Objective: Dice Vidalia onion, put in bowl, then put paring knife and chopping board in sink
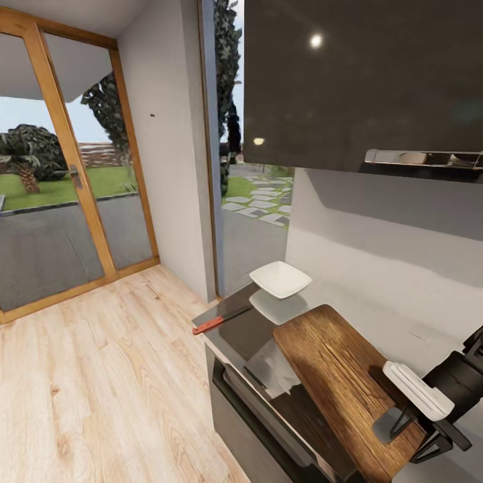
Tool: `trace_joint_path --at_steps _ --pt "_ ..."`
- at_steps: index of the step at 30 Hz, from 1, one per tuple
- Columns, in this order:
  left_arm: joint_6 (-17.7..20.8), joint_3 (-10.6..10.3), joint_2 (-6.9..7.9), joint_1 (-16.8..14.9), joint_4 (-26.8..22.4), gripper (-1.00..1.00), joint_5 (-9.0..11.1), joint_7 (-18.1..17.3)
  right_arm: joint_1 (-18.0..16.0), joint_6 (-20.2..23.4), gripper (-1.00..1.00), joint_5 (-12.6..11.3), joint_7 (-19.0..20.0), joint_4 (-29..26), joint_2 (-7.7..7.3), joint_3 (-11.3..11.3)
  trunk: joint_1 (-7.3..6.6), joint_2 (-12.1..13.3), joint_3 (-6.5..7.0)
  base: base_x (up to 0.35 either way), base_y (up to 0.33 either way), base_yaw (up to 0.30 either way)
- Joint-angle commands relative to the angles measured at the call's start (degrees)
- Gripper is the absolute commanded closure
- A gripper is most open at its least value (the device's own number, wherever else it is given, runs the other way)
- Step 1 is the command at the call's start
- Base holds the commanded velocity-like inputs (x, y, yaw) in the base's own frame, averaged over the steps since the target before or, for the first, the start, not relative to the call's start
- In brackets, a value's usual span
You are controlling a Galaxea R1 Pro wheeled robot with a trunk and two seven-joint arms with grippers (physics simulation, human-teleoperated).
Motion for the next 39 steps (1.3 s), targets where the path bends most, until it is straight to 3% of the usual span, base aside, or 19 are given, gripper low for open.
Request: trace_joint_path --at_steps 1,10,39 --pt "-0.3 0.1 0.00 0.0 0.1 -1.00 0.1 0.0 -0.2 -0.6 1.00 -0.2 0.0 0.1 -0.02 0.3 0.01 -0.1 -0.06 0.000 0.000 0.000" --pt "-0.3 0.1 0.00 0.0 0.1 -1.00 0.1 0.0 -0.2 -0.6 1.00 0.3 0.0 0.3 0.46 0.5 0.01 -0.1 -0.25 0.000 0.000 0.004" --pt "-0.3 0.1 0.00 -0.1 0.1 -1.00 0.1 0.0 -0.2 -0.6 1.00 1.6 0.0 0.2 0.48 0.4 0.01 -0.1 -2.79 0.000 -0.008 0.060"
